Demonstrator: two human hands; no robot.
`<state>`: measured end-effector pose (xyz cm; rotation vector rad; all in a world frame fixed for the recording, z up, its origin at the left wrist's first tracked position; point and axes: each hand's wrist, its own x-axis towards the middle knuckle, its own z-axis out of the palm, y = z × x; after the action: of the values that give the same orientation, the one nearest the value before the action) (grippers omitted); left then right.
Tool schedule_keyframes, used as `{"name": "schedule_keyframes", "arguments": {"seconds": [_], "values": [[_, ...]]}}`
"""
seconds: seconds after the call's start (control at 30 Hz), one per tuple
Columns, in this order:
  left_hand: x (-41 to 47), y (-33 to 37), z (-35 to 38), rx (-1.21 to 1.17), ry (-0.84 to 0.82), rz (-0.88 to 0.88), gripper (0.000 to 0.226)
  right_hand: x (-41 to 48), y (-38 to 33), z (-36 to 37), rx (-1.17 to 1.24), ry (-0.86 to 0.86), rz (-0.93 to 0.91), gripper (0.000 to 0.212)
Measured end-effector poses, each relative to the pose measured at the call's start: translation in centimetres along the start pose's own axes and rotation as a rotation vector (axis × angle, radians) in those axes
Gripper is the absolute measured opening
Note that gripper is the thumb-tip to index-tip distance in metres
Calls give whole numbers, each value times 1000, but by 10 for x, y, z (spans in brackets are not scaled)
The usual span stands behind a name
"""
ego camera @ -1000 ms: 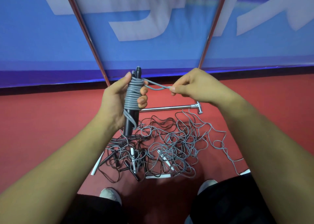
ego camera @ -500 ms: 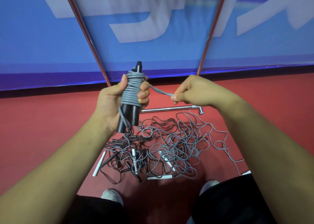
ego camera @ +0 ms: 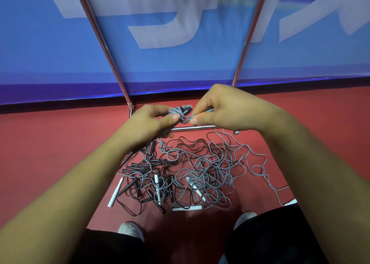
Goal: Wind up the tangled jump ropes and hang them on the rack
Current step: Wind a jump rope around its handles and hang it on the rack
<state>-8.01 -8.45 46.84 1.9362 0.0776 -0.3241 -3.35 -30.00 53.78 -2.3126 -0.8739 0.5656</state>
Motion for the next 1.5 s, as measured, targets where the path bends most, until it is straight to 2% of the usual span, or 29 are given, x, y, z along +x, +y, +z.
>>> {"name": "schedule_keyframes", "arguments": {"seconds": [0.1, 0.23, 0.3, 0.4, 0.53, 0.6, 0.7, 0.77, 0.9, 1.0, 1.07, 1.17, 1.33, 1.5], "values": [[2, -4, 8, 309, -36, 86, 20, 4, 1, 4, -42, 5, -18, 15], [-2, -1, 6, 417, -190, 244, 12, 9, 6, 6, 52, 81, 1, 12], [-7, 2, 7, 283, -256, 256, 26, 12, 10, 6, 109, 153, 5, 13], [-14, 8, 12, -61, -314, 273, 27, 14, 14, 5, 209, 219, 22, 16], [-12, 10, 21, -240, -180, 289, 21, 18, 20, 11, 429, 224, 99, 25], [-9, 9, 24, -372, -117, 275, 18, 20, 21, 14, 563, 224, 143, 22], [-6, 12, 27, -602, -41, 260, 30, 21, 21, 17, 754, 229, 159, 24], [-5, 14, 28, -701, -27, 259, 32, 20, 23, 20, 756, 257, 155, 20], [-5, 11, 28, -806, -79, 256, 39, 17, 21, 23, 870, 339, 123, 2], [-2, 12, 23, -891, -103, 254, 59, 15, 19, 19, 1099, 295, 32, 2], [-1, 11, 19, -925, -102, 250, 67, 14, 18, 17, 1240, 225, -62, 14], [-1, 8, 18, -944, -100, 238, 71, 15, 18, 20, 1223, 234, -133, 18], [-1, 7, 18, -931, -107, 210, 64, 23, 18, 29, 1095, 359, -112, 11], [-2, 7, 20, -888, -80, 195, 46, 28, 10, 34, 1376, 397, -143, 22]]}}
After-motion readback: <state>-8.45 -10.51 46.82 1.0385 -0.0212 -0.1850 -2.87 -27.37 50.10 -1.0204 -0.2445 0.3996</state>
